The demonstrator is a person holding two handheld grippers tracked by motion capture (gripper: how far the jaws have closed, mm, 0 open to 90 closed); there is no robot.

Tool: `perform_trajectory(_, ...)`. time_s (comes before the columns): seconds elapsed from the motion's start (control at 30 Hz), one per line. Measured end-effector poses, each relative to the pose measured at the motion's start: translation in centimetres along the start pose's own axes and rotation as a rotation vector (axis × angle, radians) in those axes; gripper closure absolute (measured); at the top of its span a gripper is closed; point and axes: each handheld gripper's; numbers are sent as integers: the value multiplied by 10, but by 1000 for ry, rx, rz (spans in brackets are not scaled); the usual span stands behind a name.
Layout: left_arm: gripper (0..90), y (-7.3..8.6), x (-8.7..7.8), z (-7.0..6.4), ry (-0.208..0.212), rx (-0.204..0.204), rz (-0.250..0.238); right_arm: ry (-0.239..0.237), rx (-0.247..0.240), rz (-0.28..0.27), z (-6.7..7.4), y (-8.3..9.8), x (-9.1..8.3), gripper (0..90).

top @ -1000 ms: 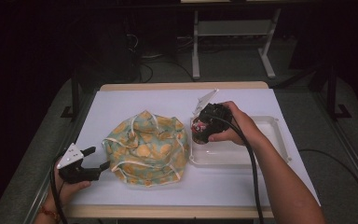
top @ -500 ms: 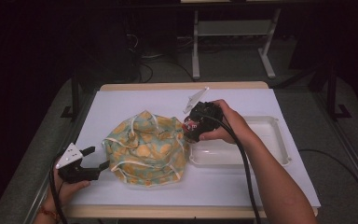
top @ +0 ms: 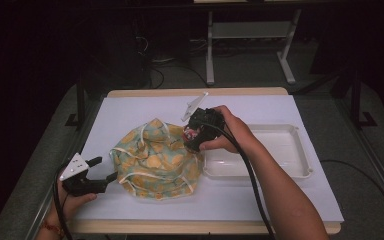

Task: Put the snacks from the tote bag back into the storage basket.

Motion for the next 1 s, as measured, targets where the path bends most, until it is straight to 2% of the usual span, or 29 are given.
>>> perform_trajectory(0.53,169,0,-1,0,7,5,-5,-36,-20,-11,15,-26,18,250)
perform_trajectory(1.0,169,1,-1,1,8,2,-5,-76,-25,14,26,-38,48,250)
Point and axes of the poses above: each handheld gripper's, and its own axes: x roughly forward along the jaws, y roughly out of its underside, z roughly to its left, and after that the axes turned 2 degrees about z, right-handed
